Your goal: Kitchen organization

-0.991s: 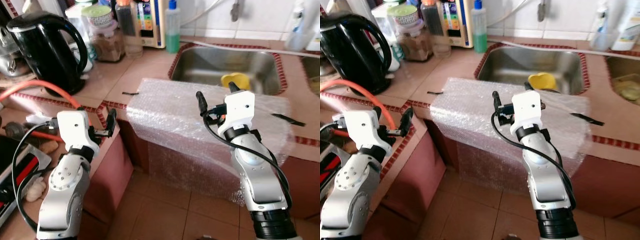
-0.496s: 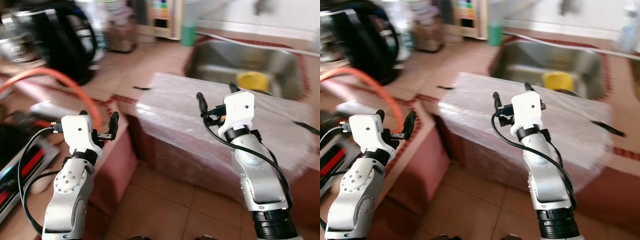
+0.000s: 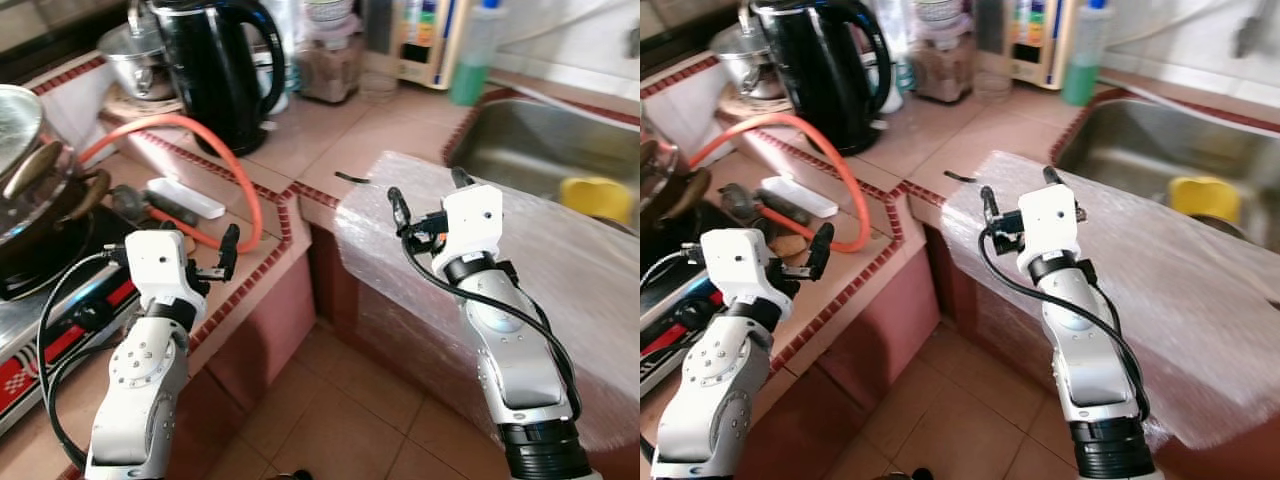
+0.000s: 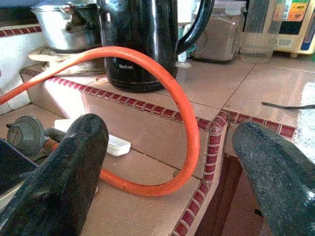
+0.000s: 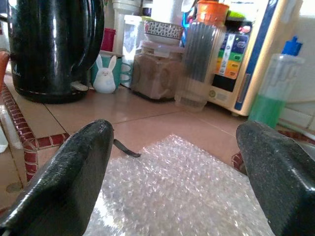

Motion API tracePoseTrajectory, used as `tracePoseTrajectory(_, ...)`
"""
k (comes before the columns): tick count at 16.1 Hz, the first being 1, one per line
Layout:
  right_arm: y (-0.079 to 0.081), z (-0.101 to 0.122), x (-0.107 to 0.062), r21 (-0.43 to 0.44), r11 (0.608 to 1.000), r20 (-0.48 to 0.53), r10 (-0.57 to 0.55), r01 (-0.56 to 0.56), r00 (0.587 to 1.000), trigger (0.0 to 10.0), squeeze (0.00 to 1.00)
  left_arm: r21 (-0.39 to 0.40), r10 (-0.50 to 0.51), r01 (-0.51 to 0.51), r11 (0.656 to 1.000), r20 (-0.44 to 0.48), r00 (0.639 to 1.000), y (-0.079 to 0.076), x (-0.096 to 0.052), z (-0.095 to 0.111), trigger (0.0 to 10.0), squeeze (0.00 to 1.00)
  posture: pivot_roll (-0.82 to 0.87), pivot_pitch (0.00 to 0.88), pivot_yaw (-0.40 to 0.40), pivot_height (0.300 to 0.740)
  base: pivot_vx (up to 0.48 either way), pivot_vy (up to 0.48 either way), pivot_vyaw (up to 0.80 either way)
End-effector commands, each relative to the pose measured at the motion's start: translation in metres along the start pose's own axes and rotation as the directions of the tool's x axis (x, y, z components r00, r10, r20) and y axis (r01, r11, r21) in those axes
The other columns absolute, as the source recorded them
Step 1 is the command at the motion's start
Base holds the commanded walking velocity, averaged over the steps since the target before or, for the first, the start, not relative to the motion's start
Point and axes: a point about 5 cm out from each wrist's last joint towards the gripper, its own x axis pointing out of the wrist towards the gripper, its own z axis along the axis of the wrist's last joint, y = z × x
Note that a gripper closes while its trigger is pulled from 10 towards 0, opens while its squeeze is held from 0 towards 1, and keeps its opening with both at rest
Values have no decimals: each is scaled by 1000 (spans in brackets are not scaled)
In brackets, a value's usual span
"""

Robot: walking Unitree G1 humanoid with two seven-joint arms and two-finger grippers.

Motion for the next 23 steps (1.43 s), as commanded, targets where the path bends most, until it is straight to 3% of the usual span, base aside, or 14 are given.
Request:
tracePoseTrajectory(1,1,-2,-1,6,1000,-9,8,-8,1000,10000,0,15,3,-3,1000,-36,999,2,-3,-10,10000,0,-143,113,91,740,0,0,0)
tracePoseTrajectory(5,5,-15,-5,15,1000,-48,25,-24,999,10000,0,-4,36,-37,999,-136,990,10,-12,-39,10000,0,-141,109,84,740,0,0,0)
tracePoseTrajectory(14,4,-16,-3,28,999,-51,31,-29,998,10000,0,-7,29,-30,1000,-123,992,9,-11,-40,10000,0,-141,106,84,740,0,0,0)
tracePoseTrajectory(23,5,-16,-4,37,999,-52,22,-20,998,10000,0,-5,24,-25,1000,-125,992,10,-11,-39,10000,0,-140,111,94,740,-277,0,0)
